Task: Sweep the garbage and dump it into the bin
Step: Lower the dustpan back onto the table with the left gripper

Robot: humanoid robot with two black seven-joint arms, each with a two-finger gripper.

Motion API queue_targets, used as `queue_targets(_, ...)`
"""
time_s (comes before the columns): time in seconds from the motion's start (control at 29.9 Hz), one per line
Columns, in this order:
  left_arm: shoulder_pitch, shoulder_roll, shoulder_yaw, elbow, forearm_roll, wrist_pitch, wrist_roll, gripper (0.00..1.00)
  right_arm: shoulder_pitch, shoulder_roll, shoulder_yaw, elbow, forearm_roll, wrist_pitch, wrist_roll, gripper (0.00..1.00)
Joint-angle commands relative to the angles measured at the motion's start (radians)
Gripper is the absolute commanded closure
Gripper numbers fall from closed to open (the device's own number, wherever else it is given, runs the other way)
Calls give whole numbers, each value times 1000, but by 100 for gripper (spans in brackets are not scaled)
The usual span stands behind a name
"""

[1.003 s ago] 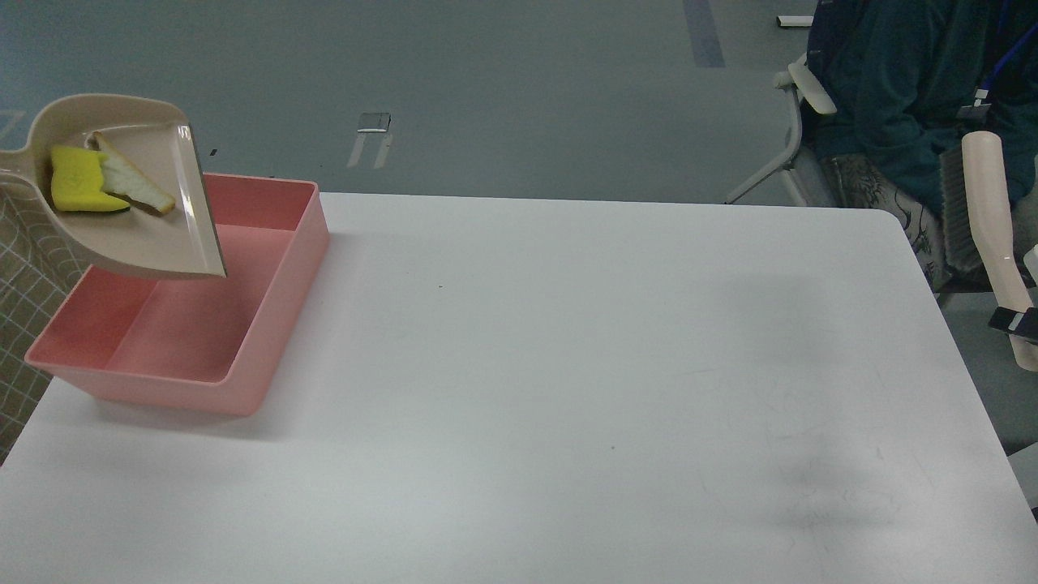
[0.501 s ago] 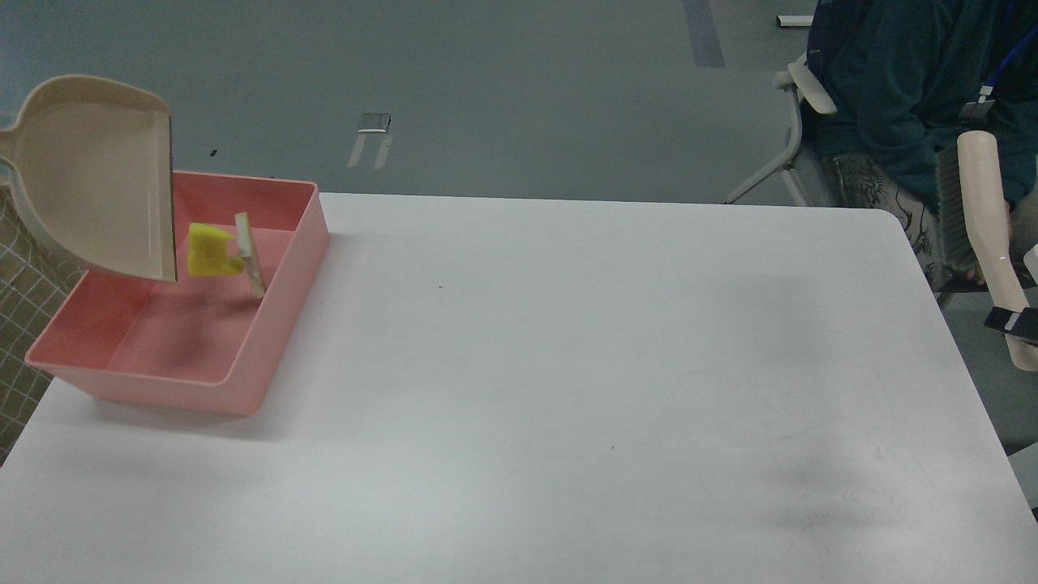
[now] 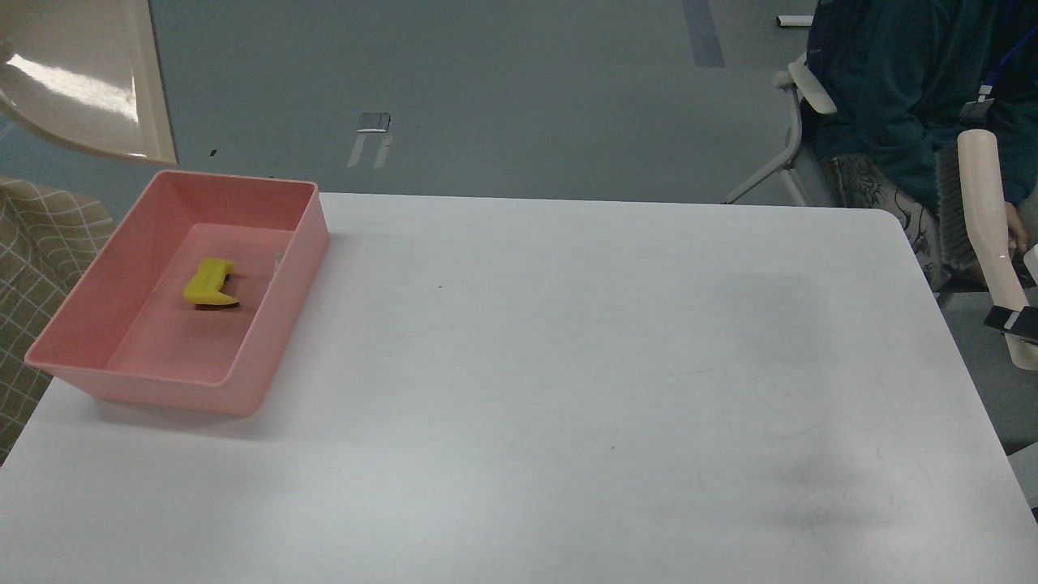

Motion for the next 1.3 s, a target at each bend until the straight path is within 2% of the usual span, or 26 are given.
queue_targets(0.0, -117, -28, 4, -20, -122, -113, 109, 100, -1, 6, -2, 0, -1, 1, -1, 100)
queue_targets(0.17, -226, -134, 68, -52, -151, -176, 154, 100, -1, 9, -3, -2, -3, 4, -1, 100)
queue_targets(0.27, -303, -207, 150, -69, -166, -180, 206, 100, -2, 11, -3, -2, -4, 6, 0, 100)
queue_targets(0.33, -356, -310, 220, -69, -182, -177, 235, 100, -8, 15, -3, -2, -8, 6, 0, 100)
queue_targets(0.47, -378, -405, 265, -71, -186, -177, 245, 100, -10, 29, -2, -3, -14, 6, 0, 100)
queue_targets(0.6, -376, -568, 297, -108, -189, -180, 286, 100, -10, 47, 0, -9, -17, 6, -1, 100)
queue_targets(0.67, -369, -618, 312, -123, -195, -180, 294, 100, -11, 50, 0, -9, -17, 6, -1, 100)
queue_targets(0.74, -367, -694, 387, -149, -199, -177, 307, 100, -13, 52, -2, -9, -17, 4, -3, 100)
queue_targets(0.9, -364, -752, 530, -169, -199, -138, 312, 100, -19, 61, 0, -9, -17, 4, -3, 100)
queue_targets(1.0, -352, -821, 562, -172, -200, -99, 317, 100, -19, 61, 0, -8, -17, 4, -3, 100)
queue_targets(1.27, -306, -892, 615, -172, -199, -18, 324, 100, -25, 63, 0, -8, -18, 4, -3, 100)
